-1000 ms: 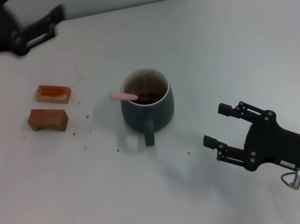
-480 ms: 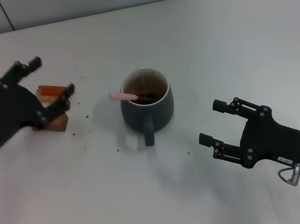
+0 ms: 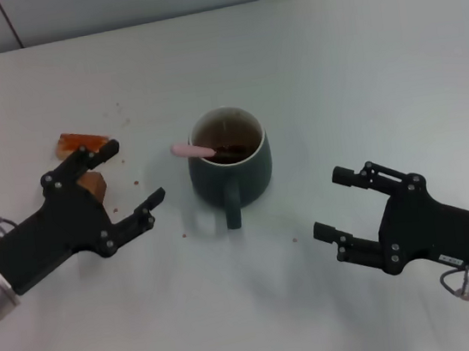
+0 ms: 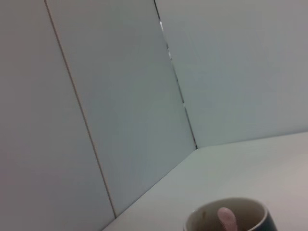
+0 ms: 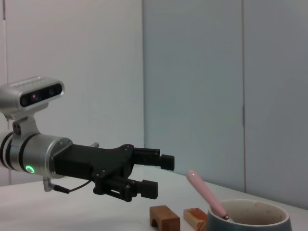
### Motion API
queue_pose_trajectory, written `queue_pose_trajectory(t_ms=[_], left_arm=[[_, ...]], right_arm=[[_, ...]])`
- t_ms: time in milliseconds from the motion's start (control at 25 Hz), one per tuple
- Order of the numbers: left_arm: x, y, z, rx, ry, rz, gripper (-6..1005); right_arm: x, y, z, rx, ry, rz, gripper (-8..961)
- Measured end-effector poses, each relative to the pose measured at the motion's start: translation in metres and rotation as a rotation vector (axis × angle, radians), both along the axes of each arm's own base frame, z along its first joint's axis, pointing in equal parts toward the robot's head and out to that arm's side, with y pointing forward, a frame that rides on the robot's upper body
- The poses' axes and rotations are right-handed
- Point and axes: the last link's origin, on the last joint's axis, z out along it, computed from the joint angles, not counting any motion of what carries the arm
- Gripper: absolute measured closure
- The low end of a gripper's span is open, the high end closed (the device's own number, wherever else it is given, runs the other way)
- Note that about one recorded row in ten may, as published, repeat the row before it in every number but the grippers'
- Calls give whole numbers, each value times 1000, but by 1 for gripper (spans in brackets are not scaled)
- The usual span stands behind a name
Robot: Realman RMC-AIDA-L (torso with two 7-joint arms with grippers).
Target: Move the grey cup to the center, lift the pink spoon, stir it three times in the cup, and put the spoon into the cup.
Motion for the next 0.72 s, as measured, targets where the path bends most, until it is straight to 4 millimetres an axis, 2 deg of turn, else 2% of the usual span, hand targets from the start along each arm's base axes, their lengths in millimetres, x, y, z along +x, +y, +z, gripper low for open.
queue_pose_trajectory(t_ms=[360, 720], left_arm=[[-13, -17, 0, -8, -9, 47, 187], [-11, -16, -1, -16, -14, 44, 187]], right_arm=[[-2, 0, -1, -6, 2, 5, 195], [-3, 1, -3, -8, 2, 6, 195]])
